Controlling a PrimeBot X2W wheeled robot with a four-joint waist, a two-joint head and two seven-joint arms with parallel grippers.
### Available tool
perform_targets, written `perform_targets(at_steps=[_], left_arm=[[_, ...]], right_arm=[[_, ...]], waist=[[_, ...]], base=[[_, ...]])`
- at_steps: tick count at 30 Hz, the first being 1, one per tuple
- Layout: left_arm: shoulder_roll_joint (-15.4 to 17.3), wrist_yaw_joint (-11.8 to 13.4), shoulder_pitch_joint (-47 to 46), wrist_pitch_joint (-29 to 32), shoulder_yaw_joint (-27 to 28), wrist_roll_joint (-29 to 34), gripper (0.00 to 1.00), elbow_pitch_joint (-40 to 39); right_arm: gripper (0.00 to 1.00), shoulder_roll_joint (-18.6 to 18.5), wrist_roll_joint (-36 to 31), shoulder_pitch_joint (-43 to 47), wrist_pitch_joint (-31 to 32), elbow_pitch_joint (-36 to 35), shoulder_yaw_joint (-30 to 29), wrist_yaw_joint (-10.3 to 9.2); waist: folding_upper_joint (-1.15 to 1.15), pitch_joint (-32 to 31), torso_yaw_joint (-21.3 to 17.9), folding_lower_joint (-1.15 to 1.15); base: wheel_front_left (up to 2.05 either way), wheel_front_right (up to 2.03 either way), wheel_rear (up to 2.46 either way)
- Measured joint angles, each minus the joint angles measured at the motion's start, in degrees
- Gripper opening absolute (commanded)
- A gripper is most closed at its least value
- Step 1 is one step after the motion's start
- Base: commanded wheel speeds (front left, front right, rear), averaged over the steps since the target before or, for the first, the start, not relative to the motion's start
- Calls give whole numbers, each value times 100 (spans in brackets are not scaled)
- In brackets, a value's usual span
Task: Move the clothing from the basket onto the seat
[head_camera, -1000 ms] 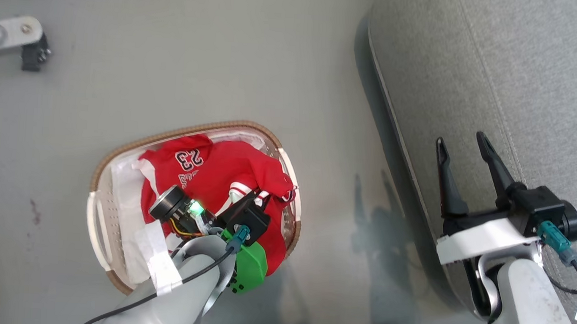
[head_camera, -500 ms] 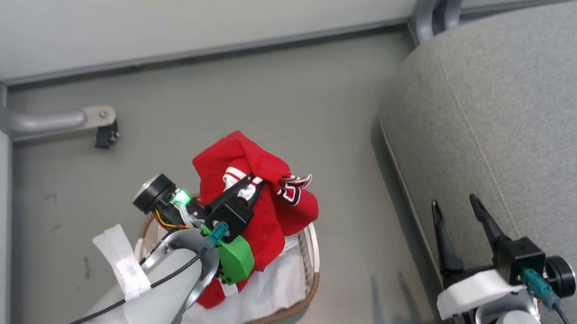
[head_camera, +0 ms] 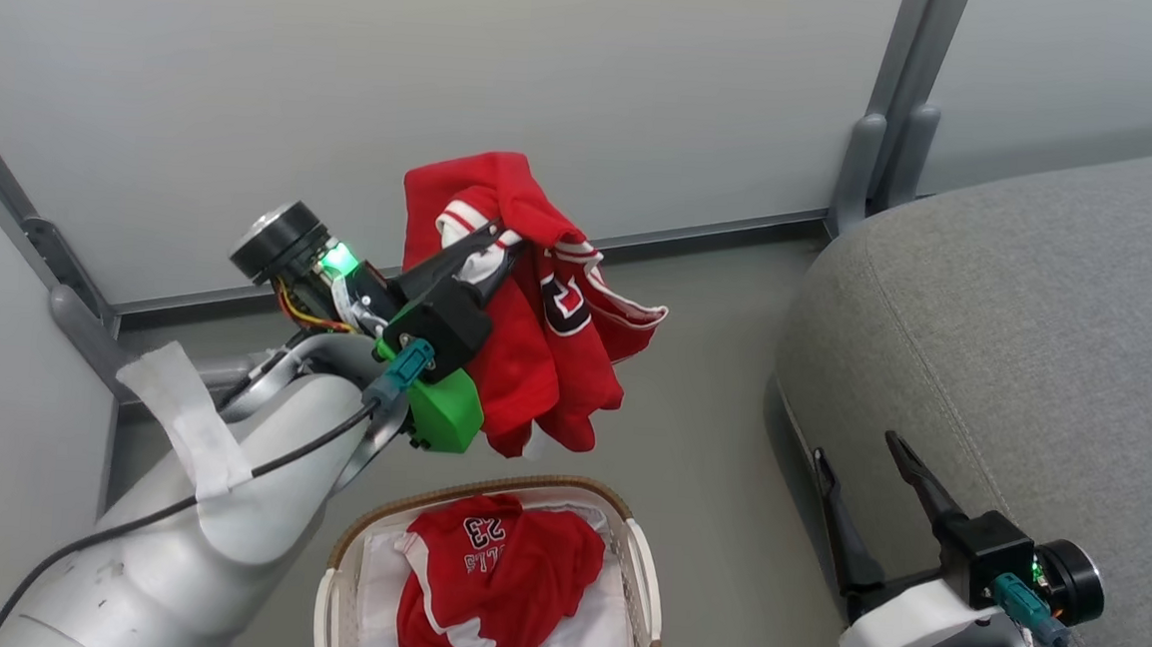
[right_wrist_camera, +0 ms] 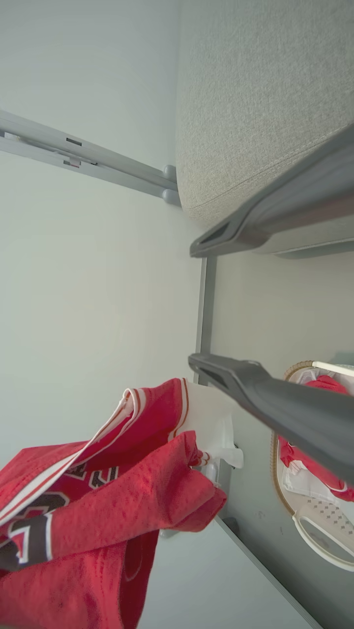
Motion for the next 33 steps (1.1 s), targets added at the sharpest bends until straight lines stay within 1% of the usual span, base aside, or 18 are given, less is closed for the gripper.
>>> perform_targets(at_steps=[5, 9, 14, 20, 23, 33], left_arm=[[90, -47, -325, 1, -68, 5, 0, -93], [97, -68, -449, 2, -124, -55, 0, -142], [88, -75, -548, 52, -229, -107, 0, -181], [-65, -92, -727, 144, -380, -178, 0, -246], [-116, -93, -773, 152, -444, -219, 0, -234], [-398, -102, -853, 168, -725, -444, 0, -308]], right_arm=[[100, 1, -10, -43, 0, 0, 175, 0], [100, -1, -63, -148, 0, 7, 279, 0], [100, -2, -136, -314, 0, 81, 605, 0], [100, 0, -231, -778, 0, 285, 1339, 0], [100, 5, -231, -1015, -1, 396, 1614, 0], [100, 1, -444, -1618, -1, 1043, 1934, 0]], waist=[[0, -167, 68, 0], [0, -217, 108, 0], [0, -242, 154, 0], [0, -261, 261, 0], [0, -275, 327, 0], [0, -330, 562, 0]], base=[[0, 0, 0], [0, 0, 0], [0, 0, 0], [0, 0, 0], [0, 0, 0], [0, 0, 0]])
